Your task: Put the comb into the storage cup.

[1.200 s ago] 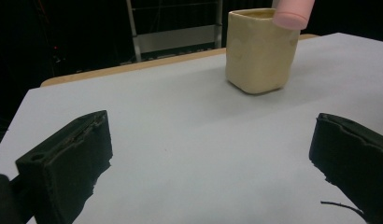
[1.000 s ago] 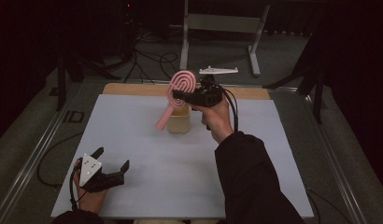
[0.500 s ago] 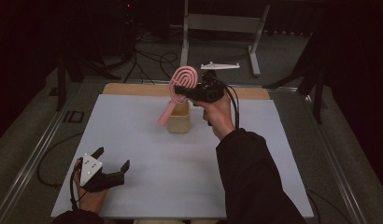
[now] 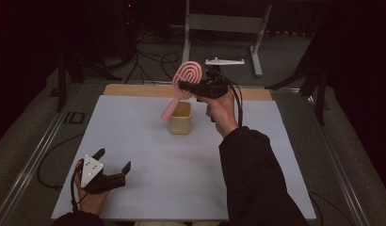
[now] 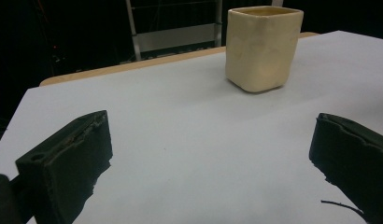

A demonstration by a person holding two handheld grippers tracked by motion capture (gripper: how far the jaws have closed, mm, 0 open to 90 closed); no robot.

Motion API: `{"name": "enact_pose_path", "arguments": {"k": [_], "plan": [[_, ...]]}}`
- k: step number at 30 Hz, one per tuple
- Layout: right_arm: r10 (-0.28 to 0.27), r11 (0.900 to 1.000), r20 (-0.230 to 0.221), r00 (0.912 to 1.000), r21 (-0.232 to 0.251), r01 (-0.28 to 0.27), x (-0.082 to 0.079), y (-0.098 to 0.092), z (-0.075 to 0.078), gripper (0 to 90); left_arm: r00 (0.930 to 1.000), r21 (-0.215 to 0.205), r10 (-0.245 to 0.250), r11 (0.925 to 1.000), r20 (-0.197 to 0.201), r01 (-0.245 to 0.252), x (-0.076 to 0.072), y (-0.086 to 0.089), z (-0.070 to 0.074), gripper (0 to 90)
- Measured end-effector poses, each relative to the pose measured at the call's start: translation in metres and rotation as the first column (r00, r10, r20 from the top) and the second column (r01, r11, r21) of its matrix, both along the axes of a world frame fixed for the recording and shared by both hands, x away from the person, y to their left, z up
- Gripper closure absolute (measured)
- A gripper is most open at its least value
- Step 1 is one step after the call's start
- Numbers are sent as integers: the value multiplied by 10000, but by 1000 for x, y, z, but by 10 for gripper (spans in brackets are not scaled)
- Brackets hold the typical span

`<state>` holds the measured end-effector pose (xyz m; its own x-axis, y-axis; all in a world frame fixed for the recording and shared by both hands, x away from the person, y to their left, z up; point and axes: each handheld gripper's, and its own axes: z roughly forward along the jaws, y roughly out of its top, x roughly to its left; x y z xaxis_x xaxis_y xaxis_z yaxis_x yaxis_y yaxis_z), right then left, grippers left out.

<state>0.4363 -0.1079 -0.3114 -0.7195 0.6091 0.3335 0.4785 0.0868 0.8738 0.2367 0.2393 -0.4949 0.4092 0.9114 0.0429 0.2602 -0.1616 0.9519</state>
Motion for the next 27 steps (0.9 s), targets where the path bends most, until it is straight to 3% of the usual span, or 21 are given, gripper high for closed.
{"name": "enact_pose_path", "arguments": {"k": [27], "plan": [[-648,9975,-159,9978,257,652,15,-7,1,637,10000,45,-20,10000,-4,20,0,-1,0,1]]}}
